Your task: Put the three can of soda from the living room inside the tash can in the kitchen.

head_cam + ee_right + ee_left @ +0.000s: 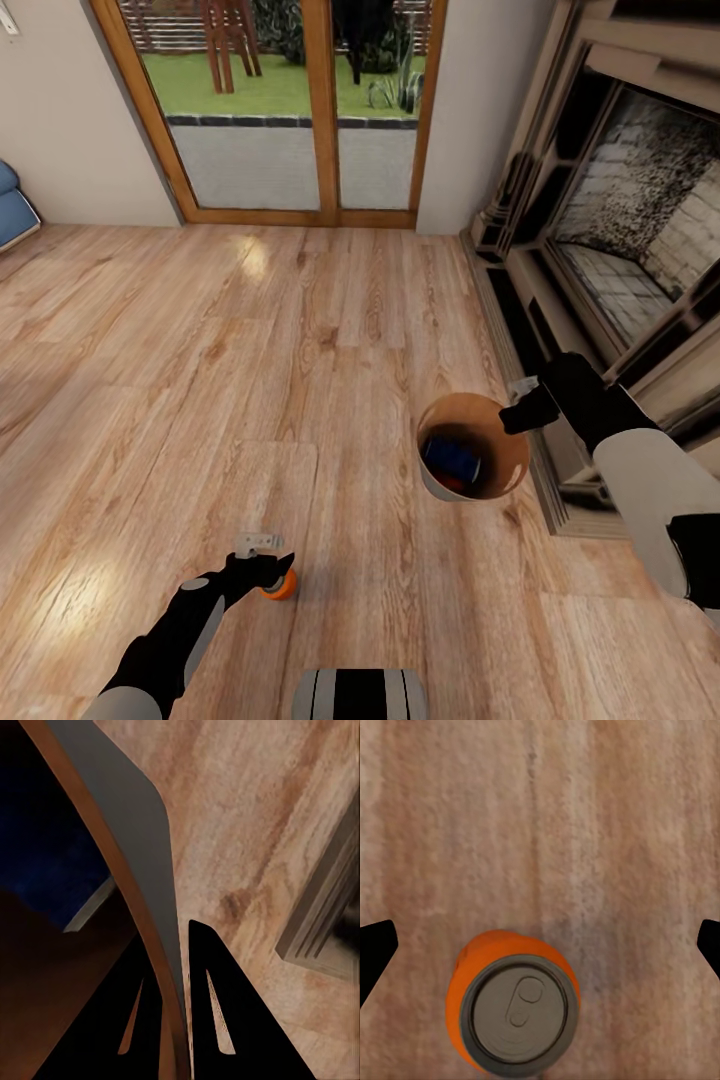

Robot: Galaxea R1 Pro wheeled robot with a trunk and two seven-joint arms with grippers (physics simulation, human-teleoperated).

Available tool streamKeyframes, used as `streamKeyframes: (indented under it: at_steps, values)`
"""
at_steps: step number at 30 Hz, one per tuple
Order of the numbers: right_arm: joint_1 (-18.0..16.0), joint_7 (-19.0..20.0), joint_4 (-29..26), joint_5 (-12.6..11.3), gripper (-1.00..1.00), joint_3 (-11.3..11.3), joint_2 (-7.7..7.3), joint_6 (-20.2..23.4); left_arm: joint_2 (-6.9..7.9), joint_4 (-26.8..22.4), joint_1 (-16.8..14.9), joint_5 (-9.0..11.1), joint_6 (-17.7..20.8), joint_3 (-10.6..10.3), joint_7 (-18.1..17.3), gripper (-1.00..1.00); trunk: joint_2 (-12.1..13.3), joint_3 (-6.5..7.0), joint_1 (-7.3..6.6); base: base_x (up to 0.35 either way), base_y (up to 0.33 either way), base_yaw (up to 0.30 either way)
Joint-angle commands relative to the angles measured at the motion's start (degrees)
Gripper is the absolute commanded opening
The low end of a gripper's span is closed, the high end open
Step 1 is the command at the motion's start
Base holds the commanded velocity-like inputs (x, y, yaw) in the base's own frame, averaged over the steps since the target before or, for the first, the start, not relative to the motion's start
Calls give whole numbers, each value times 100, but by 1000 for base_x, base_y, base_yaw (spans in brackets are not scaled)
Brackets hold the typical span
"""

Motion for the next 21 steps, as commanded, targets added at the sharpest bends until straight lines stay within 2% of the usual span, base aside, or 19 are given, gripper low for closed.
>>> streamKeyframes:
  at_steps: [1, 7, 21]
  values:
    - [-24, 28, 25, -124, -100, -3, 1, 60, 0, 0, 0, 1, 0, 0, 0, 100, 0, 0, 0, 0, 0, 0]
    - [-218, 30, 275, -123, -100, 1, 1, 60, 16, 1, -4, 4, 0, 8, 2, 100, 0, 0, 0, 0, 0, 0]
    - [-334, 28, 318, -120, -100, 8, 13, 60, 18, 26, 0, -5, 0, 1, 1, 100, 0, 0, 0, 0, 0, 0]
